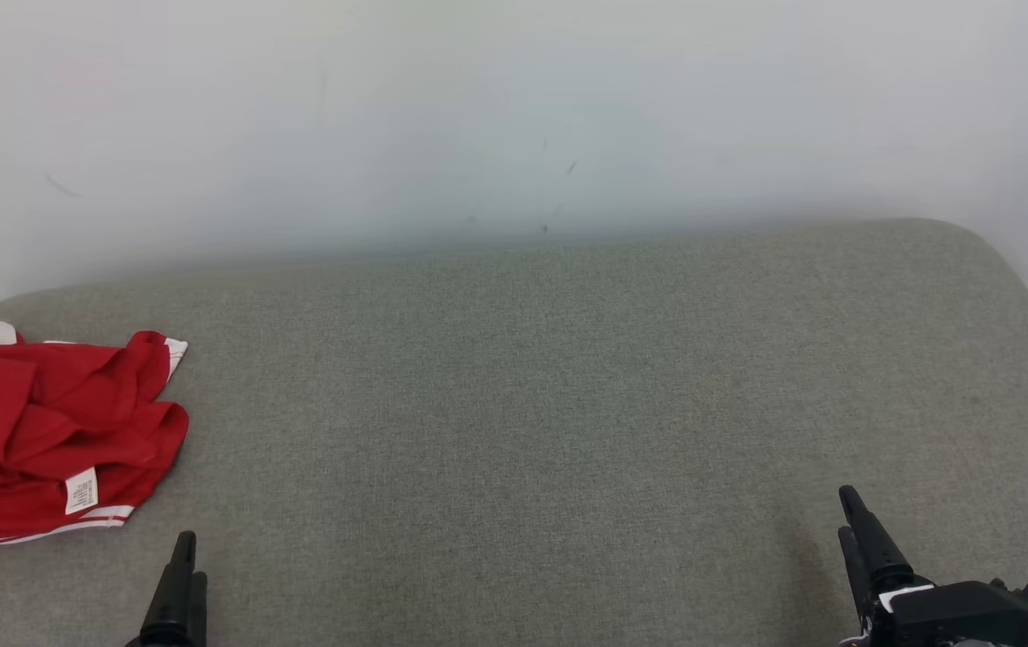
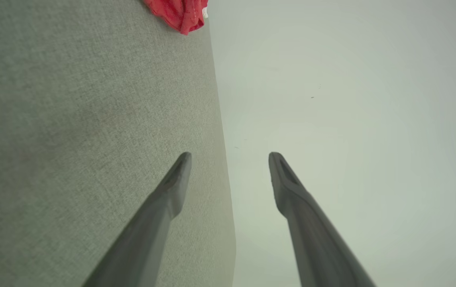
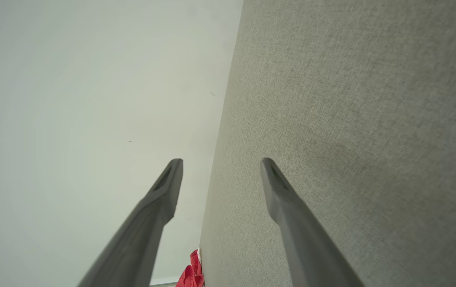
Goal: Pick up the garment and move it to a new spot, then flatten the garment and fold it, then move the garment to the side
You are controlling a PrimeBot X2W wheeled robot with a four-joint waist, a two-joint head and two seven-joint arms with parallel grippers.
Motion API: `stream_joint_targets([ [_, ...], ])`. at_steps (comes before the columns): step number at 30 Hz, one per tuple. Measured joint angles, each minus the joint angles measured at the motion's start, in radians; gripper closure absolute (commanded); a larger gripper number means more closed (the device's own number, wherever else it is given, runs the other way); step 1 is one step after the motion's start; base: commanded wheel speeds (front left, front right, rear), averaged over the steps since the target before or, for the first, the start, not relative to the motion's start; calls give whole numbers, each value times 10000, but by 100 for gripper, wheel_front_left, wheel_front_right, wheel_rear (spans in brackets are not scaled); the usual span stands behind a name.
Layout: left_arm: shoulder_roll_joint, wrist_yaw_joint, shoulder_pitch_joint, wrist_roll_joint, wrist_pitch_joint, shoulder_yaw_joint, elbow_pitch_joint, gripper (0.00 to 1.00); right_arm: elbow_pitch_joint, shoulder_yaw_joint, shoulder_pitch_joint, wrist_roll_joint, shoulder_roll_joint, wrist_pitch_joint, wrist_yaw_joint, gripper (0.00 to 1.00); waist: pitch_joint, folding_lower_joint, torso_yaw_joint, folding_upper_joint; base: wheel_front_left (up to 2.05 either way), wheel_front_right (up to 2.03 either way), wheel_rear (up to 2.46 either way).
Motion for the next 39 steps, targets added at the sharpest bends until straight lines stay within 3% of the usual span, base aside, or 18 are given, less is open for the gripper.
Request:
stream_joint_targets([
  [20,690,708,-41,2901,-708,-1465,-153,0,-33,1549,-48,-3381,-1068,-671,-685,0,-351,0,12,0,0,0,0],
  [39,1267,1281,-97,5616,-1235,-2752,-153,0,234,1678,-183,-7141,-1143,-744,-1170,0,-715,0,22,0,0,0,0],
])
